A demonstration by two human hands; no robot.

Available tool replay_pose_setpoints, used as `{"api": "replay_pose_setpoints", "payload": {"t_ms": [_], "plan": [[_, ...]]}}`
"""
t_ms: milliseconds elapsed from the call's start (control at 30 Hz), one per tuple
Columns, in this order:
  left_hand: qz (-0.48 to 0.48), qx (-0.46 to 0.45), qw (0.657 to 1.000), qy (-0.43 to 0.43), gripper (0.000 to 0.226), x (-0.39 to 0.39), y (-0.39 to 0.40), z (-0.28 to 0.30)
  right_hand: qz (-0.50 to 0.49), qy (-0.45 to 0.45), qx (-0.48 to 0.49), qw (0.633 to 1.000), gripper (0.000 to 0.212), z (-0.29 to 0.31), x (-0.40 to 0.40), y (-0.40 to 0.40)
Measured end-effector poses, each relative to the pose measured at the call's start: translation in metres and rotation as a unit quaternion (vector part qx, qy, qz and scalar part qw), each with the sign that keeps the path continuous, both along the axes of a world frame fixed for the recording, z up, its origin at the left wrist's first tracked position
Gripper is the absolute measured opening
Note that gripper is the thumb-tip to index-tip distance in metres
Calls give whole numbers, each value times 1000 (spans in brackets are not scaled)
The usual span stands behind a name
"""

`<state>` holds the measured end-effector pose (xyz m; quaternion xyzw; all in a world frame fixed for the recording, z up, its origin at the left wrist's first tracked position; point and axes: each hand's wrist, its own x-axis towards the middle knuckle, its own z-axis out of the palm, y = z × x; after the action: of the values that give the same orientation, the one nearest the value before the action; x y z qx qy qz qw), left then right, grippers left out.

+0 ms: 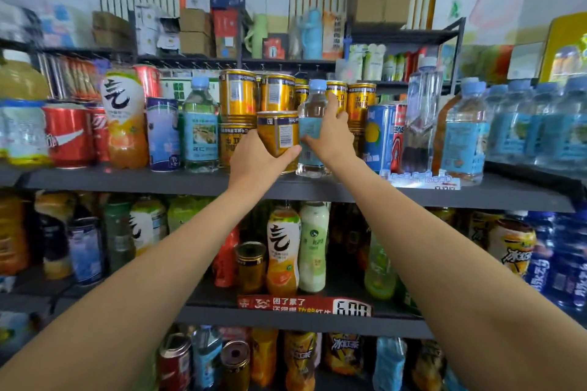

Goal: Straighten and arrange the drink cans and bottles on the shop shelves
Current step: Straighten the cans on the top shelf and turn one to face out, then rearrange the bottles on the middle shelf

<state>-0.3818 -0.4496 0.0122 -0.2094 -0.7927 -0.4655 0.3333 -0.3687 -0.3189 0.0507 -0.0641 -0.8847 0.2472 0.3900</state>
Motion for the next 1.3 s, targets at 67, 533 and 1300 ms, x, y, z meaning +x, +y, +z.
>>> {"api": "replay_pose_setpoints", "payload": {"t_ms": [67, 533, 1300], "plan": [[11, -13, 1000, -8, 54, -1, 6, -1, -26, 8, 23, 999, 93, 0, 2, 4], [69, -84, 994, -2, 72, 6, 42, -8, -14, 8, 73, 997, 93, 15, 14, 28], [89, -73, 986, 121, 44, 18, 65, -6, 30, 260, 84, 961, 89, -1, 62, 40]]}}
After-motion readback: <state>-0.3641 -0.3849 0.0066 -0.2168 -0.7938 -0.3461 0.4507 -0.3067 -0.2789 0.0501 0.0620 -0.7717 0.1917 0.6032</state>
